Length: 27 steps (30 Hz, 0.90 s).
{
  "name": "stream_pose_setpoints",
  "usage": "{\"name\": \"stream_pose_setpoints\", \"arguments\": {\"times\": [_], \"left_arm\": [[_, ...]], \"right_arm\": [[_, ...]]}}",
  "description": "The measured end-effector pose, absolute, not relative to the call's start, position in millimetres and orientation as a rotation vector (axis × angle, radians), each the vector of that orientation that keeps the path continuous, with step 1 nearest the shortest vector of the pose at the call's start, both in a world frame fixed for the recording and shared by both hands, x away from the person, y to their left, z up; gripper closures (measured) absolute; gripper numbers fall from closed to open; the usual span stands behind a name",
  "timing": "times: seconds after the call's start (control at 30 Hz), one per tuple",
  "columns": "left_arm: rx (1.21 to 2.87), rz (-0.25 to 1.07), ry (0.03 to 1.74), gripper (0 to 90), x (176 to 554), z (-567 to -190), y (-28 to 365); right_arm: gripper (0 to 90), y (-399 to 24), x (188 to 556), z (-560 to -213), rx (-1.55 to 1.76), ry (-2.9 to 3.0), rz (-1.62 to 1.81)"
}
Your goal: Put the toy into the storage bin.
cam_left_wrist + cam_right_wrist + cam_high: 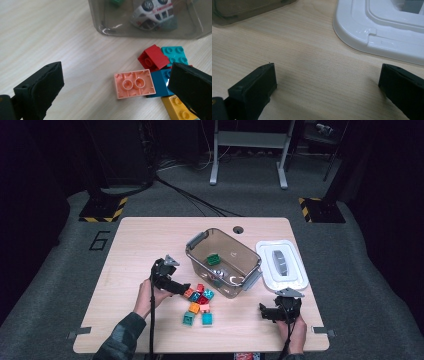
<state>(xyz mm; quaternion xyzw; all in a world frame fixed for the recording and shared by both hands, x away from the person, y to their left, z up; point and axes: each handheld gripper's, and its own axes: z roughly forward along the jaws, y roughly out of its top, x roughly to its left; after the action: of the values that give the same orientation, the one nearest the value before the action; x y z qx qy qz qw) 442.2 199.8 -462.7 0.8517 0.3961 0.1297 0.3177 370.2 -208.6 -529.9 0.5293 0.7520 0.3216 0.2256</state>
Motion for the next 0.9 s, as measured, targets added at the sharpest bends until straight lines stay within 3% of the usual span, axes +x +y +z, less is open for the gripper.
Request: {"name": "stream_pose_setpoints", "arguments": {"times": [0.3,0.47,0.53,0.77,0.9], "left_arm": [[2.272,0.302,1.082,4.2,443.4,-488.7,185.6],[2.272,0.308,1.079,16.4,442.4,-494.1,184.7],[2.281,0.307,1.064,26.3,441.6,-495.5,185.4],[2.280,0.297,1.061,40.3,440.2,-499.3,195.4],[2.274,0.295,1.067,36.1,441.1,-499.9,199.6]], "right_arm": [[0.9,-208.6,370.2,-529.9,1.460,2.074,0.887],[0.9,-208.5,370.1,-529.9,1.460,2.072,0.884],[0.9,-208.5,370.1,-529.9,1.460,2.072,0.885],[0.9,-208.5,370.1,-529.9,1.459,2.072,0.884],[0.9,-208.4,370.1,-529.9,1.460,2.071,0.885]]}}
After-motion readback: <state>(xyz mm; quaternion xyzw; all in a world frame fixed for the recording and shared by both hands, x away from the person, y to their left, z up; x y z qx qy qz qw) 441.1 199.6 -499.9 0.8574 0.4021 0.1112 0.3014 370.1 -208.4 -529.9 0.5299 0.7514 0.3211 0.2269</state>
